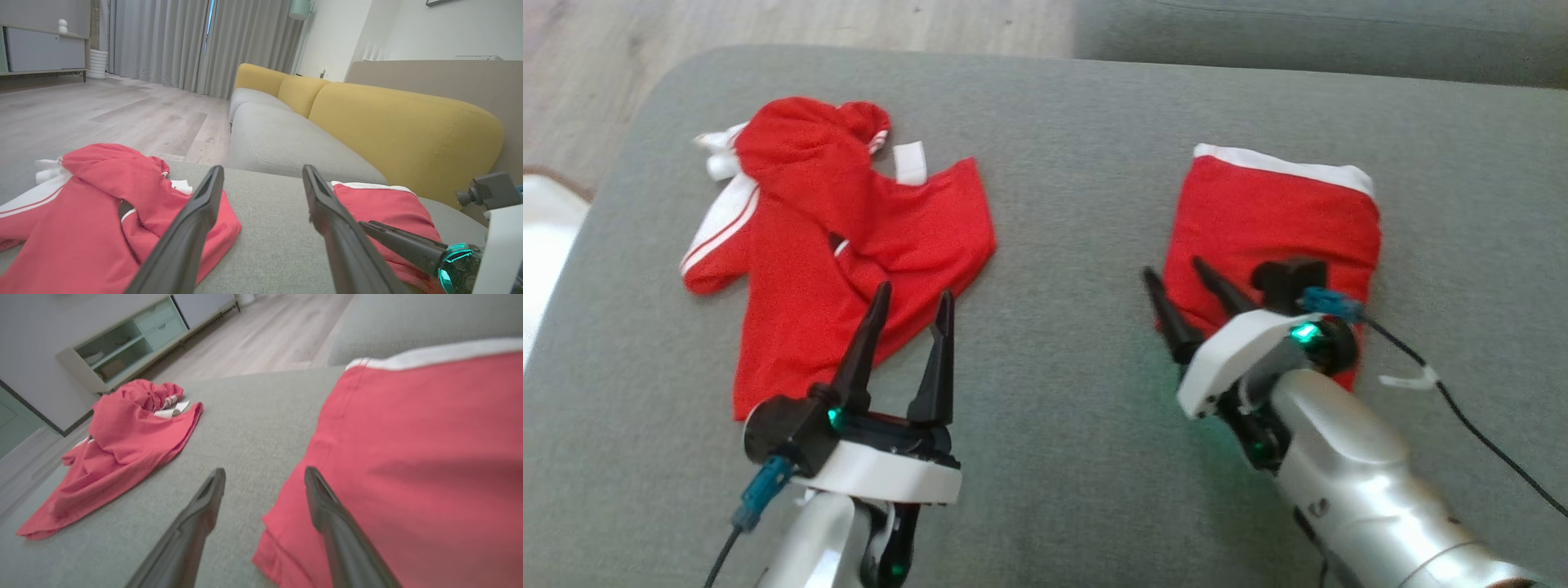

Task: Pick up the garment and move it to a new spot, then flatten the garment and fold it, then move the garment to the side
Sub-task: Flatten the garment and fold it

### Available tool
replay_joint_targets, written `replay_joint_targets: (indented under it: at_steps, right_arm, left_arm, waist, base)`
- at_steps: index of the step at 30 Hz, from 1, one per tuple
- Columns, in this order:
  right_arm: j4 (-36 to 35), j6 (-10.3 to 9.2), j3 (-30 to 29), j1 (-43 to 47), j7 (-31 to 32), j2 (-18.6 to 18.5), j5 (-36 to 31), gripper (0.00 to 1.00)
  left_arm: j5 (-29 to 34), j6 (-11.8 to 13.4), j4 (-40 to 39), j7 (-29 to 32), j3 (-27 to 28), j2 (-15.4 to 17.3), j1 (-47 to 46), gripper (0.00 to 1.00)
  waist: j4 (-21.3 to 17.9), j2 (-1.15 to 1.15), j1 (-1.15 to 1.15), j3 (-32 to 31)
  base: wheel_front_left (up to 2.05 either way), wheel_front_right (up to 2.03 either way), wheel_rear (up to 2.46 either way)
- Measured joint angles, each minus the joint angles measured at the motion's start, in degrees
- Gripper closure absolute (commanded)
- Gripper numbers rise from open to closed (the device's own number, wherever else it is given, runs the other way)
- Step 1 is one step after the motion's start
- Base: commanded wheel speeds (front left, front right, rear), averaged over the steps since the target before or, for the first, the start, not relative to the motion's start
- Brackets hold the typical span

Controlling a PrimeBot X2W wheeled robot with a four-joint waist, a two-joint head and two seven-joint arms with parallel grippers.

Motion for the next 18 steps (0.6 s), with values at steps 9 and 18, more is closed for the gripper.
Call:
replay_joint_targets:
  at_steps: [9, 18]
  right_arm:
    - [-10.2, 0.0, 3.7, -0.2, -3.5, -0.4, 1.6, 0.0]
    - [-26.0, 0.0, -21.4, 4.6, -3.8, -4.9, -17.3, 0.0]
  left_arm:
    - [0.8, 0.0, -0.6, 0.0, 2.4, 0.0, -0.1, 0.0]
    - [1.9, -0.1, -2.2, 0.0, 3.9, 0.1, -0.5, 0.0]
  waist:
    - [-5.4, 0.0, 0.0, -1.0]
    - [-11.3, 0.0, 0.0, -1.7]
  base:
    - [0.0, 0.0, 0.0]
    - [0.0, 0.0, 0.0]
